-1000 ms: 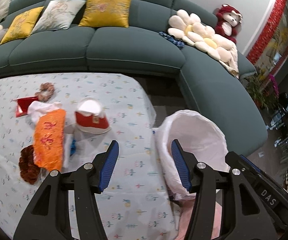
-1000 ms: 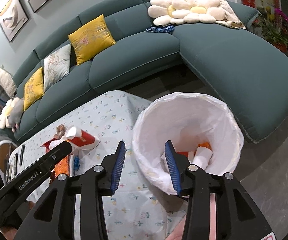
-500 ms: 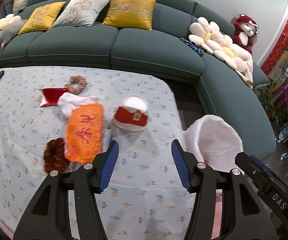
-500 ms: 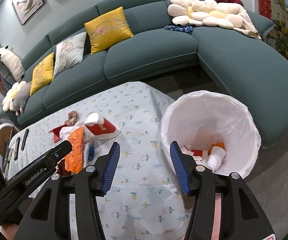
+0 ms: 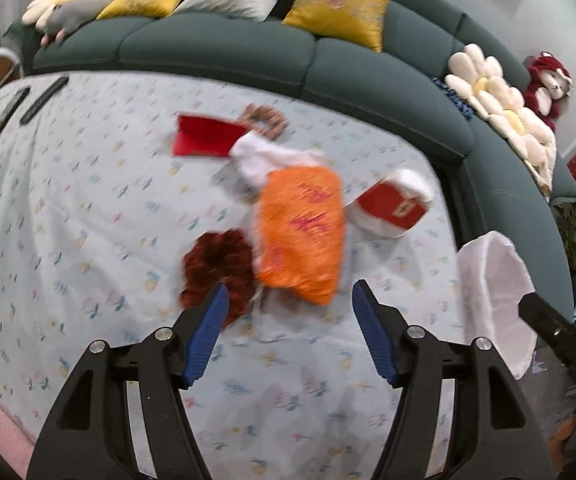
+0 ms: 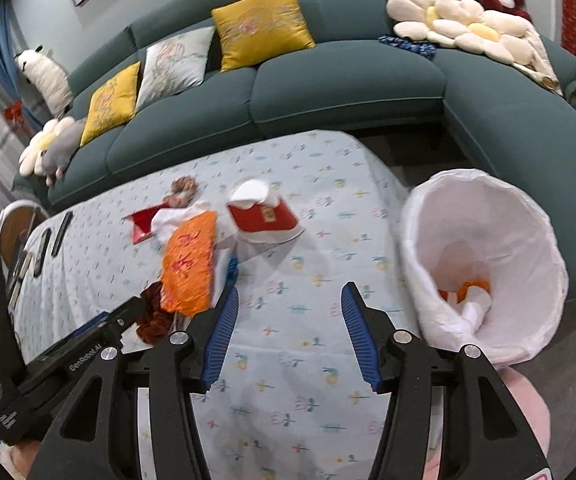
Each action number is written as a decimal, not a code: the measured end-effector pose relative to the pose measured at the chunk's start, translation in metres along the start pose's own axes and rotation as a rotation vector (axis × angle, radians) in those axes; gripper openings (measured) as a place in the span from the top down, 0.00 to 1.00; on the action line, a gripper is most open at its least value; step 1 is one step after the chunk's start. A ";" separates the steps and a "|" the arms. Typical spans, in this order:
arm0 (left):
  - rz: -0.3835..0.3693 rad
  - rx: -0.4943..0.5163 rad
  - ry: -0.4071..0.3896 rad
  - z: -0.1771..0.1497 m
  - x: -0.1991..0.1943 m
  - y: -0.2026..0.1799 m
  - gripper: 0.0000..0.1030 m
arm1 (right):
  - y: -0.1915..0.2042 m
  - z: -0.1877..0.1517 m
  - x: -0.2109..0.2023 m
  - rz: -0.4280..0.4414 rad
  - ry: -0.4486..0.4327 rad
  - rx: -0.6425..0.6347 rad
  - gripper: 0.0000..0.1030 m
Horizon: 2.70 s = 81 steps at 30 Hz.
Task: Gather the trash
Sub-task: 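Move both tools back over the table toward the remaining items, then grasp the orange packet with the right tool while the left tool grasps the dark red scrunchie, then carry the orange packet and scrunchie with both tools over the white bin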
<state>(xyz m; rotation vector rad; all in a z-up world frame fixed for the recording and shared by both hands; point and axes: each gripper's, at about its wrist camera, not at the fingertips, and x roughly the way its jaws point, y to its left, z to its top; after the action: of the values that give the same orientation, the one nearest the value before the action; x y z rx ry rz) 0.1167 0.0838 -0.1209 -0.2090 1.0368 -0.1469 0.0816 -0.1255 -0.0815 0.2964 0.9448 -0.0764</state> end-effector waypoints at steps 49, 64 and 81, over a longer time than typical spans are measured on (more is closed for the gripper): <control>-0.060 -0.079 0.150 0.009 0.062 0.066 0.86 | 0.099 -0.002 0.129 0.088 0.241 -0.087 0.85; -0.095 0.046 0.041 0.015 0.008 0.008 0.87 | 0.050 0.025 0.044 0.110 0.064 -0.015 0.85; -0.205 0.297 -0.023 0.012 -0.022 -0.141 0.87 | -0.071 0.023 -0.017 0.047 -0.053 0.138 0.85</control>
<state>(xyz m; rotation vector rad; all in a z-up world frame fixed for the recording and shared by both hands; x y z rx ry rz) 0.1129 -0.0465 -0.0623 -0.0460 0.9562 -0.4801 0.0760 -0.2009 -0.0706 0.4416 0.8810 -0.1064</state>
